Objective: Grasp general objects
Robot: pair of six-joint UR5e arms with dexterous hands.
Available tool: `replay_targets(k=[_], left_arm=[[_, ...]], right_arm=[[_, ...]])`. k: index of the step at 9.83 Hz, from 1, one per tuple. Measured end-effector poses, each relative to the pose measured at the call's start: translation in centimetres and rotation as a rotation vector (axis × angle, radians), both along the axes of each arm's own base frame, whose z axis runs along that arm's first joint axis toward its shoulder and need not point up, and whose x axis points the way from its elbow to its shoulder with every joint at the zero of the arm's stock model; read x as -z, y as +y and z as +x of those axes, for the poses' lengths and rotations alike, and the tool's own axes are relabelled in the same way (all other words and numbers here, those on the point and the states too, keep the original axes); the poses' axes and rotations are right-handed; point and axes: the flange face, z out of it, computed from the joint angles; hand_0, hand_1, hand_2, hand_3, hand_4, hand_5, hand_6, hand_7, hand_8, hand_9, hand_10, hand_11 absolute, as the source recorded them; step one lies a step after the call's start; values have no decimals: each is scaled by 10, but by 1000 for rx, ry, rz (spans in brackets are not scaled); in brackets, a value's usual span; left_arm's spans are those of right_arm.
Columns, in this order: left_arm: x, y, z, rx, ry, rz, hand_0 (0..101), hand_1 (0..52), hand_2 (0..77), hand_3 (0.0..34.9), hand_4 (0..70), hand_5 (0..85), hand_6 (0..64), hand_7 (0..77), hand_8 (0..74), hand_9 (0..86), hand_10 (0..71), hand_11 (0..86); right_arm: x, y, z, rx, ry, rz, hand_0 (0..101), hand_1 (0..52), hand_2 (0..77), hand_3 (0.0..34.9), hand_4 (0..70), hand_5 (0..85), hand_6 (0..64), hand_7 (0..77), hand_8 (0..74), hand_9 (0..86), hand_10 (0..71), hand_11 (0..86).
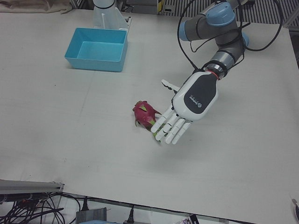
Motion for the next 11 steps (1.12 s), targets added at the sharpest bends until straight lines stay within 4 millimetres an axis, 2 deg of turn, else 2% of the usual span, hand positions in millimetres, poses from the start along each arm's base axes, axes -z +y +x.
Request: replay_targets(k=[1, 2, 3, 5, 6, 7, 8, 9, 11], left_arm=[[0, 5, 18, -24, -17, 12, 480, 0, 16, 38, 60, 22, 16, 71, 16, 16, 147, 5], [3, 12, 43, -47, -21, 20, 480, 0, 16, 38, 60, 22, 16, 71, 16, 16, 147, 5], [7, 21, 70, -58, -22, 26, 495, 0, 11, 124, 60, 22, 22, 71, 22, 11, 142, 5], [11, 32, 98, -53, -34, 33, 520, 0, 16, 199, 60, 22, 16, 76, 16, 11, 142, 5], [11, 36, 106, -51, -50, 41, 520, 0, 16, 199, 60, 22, 16, 76, 16, 11, 142, 5], [9, 38, 113, -42, -70, 48, 515, 0, 11, 265, 60, 22, 16, 82, 16, 11, 136, 5], [5, 39, 119, -29, -85, 52, 515, 0, 11, 265, 60, 22, 16, 82, 16, 11, 136, 5], [-2, 38, 124, -20, -90, 57, 504, 0, 16, 301, 60, 22, 16, 82, 16, 11, 136, 5], [-16, 42, 133, -5, -121, 112, 503, 0, 16, 302, 60, 22, 16, 82, 16, 11, 136, 5]], right_arm=[[0, 0, 0, 0, 0, 0, 2, 60, 16, 0, 0, 742, 0, 0, 0, 11, 0, 11], [0, 0, 0, 0, 0, 0, 1, 60, 16, 0, 0, 742, 0, 0, 0, 11, 0, 11], [0, 0, 0, 0, 0, 0, 1, 60, 16, 0, 0, 742, 0, 0, 0, 11, 0, 11], [0, 0, 0, 0, 0, 0, 3, 60, 16, 0, 0, 742, 0, 0, 0, 11, 0, 11], [0, 0, 0, 0, 0, 0, 2, 60, 16, 0, 0, 742, 0, 0, 0, 11, 0, 11], [0, 0, 0, 0, 0, 0, 3, 60, 16, 0, 0, 742, 0, 0, 0, 16, 0, 11], [0, 0, 0, 0, 0, 0, 3, 60, 16, 0, 0, 742, 0, 0, 0, 16, 0, 11], [0, 0, 0, 0, 0, 0, 1, 60, 16, 0, 0, 742, 0, 0, 0, 16, 0, 11], [0, 0, 0, 0, 0, 0, 1, 60, 16, 0, 0, 742, 0, 0, 0, 11, 0, 11]])
